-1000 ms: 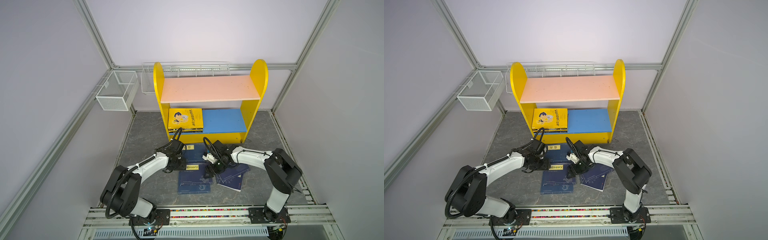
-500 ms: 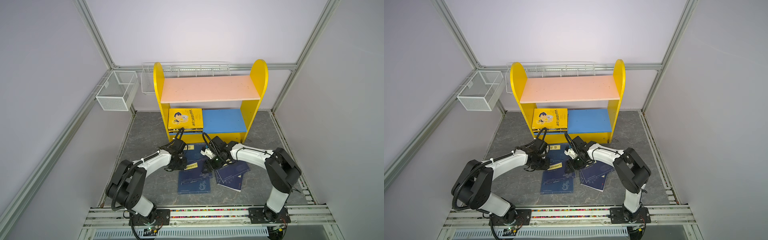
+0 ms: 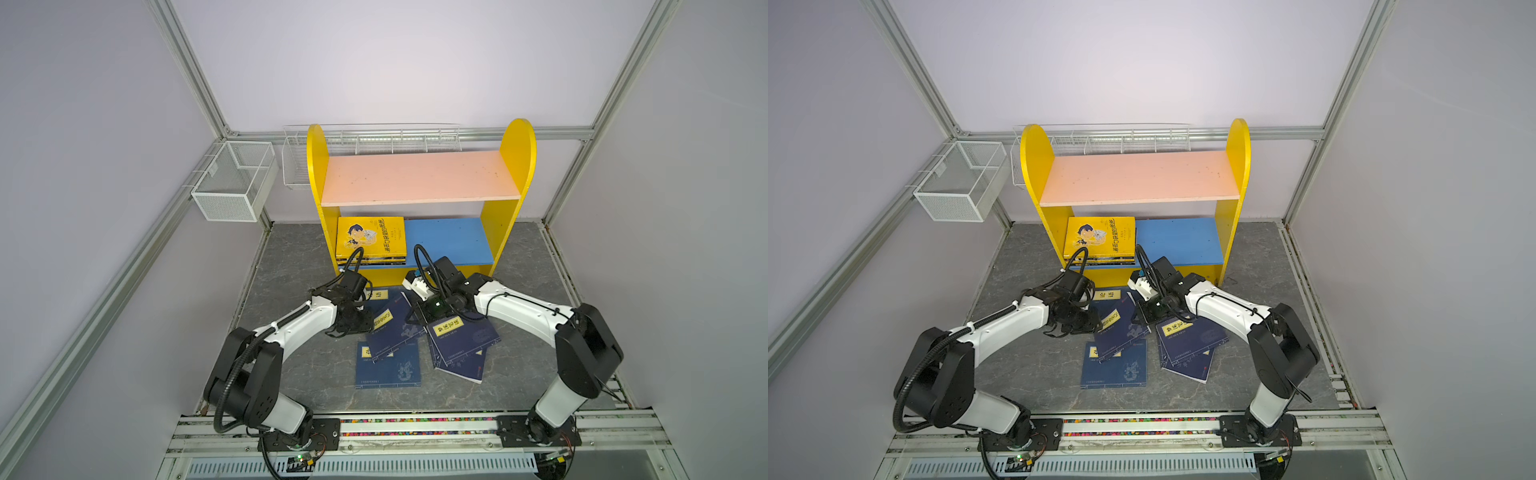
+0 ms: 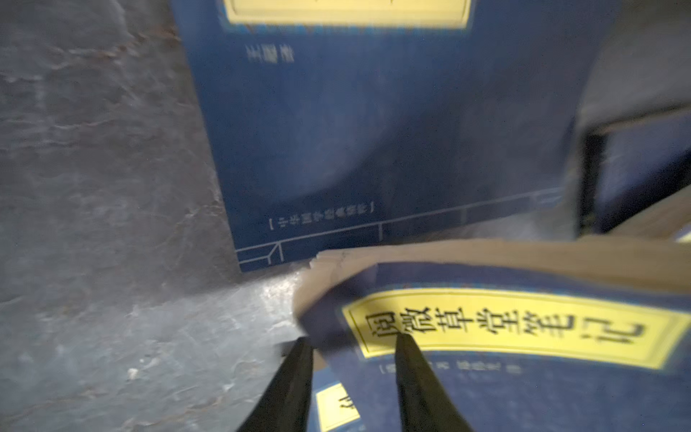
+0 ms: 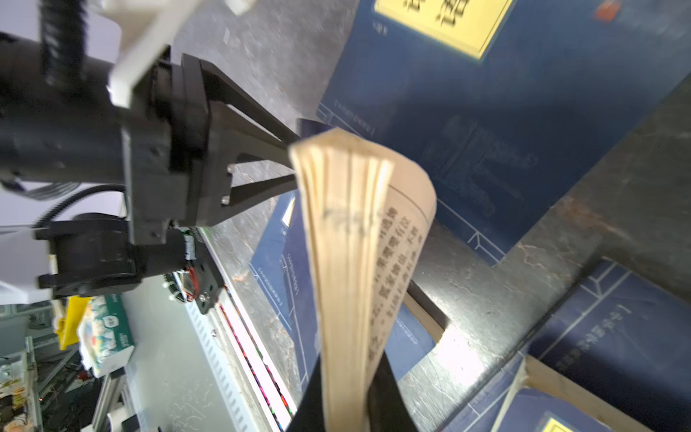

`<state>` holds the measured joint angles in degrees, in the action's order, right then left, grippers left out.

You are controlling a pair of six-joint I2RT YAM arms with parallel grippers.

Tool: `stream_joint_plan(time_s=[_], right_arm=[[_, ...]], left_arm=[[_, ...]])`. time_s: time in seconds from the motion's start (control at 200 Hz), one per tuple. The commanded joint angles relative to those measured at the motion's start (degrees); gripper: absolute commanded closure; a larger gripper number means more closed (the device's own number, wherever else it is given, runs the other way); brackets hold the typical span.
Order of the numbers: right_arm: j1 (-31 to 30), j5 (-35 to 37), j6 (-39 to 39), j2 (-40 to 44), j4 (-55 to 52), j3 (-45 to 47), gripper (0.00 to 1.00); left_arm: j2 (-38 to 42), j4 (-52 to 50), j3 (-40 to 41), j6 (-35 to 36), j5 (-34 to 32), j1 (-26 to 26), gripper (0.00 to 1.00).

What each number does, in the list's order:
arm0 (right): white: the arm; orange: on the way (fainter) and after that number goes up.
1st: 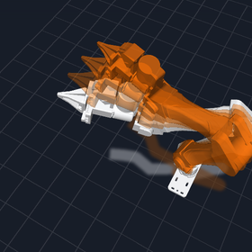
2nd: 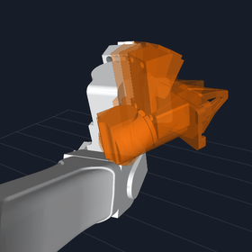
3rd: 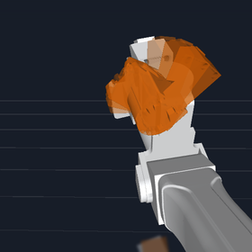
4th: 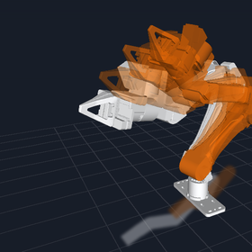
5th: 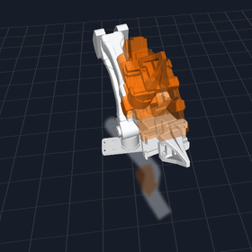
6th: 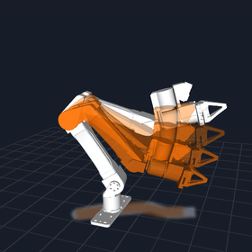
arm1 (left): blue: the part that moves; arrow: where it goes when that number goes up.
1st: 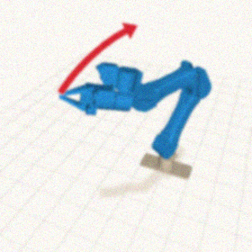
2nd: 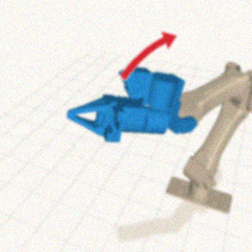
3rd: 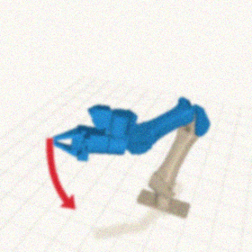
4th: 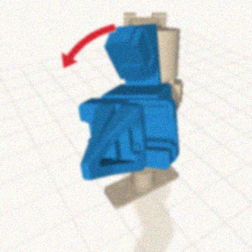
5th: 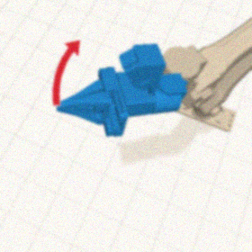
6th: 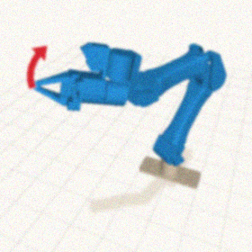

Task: Stacking books/files
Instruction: Pick up the book.

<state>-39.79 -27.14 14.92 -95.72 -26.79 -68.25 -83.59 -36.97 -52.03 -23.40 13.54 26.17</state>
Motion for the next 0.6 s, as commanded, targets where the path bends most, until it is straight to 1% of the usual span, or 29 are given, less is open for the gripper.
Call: stream_joint_plan(time_s=[0.0,0.06,0.105,0.22,0.285,0.38,0.5,0.595], right_arm=[[3.9,-4.6,-1.4,5.2,3.5,2.9,0.92],[6.2,-7.2,-1.1,8.1,5.2,4.5,0.92],[8.0,-9.1,-0.8,10.2,6.1,5.3,0.93],[12.7,-14.5,0.8,14.3,8.5,6.5,0.93],[15.1,-18.7,3.0,16.0,11.5,7.3,0.93],[16.7,-23.6,6.2,17.6,15.4,7.9,0.93],[16.9,-24.1,6.8,18.1,15.4,7.0,0.93],[16.9,-24.0,7.9,18.2,16.8,7.4,0.93]], left_arm=[[5.7,3.2,-0.2,-3.3,11.2,-6.4,0.49],[8.2,6.2,1.4,-5.1,16.1,-8.9,0.44],[9.5,8.0,2.3,-5.8,18.9,-9.8,0.40],[11.0,12.4,4.4,-7.2,26.4,-9.9,0.29],[11.3,16.6,6.1,-9.1,30.8,-9.9,0.25],[11.9,20.0,6.9,-10.1,33.7,-9.8,0.22],[13.1,26.5,7.5,-12.5,37.9,-9.8,0.21],[13.5,32.8,8.1,-15.0,39.9,-9.5,0.22]])
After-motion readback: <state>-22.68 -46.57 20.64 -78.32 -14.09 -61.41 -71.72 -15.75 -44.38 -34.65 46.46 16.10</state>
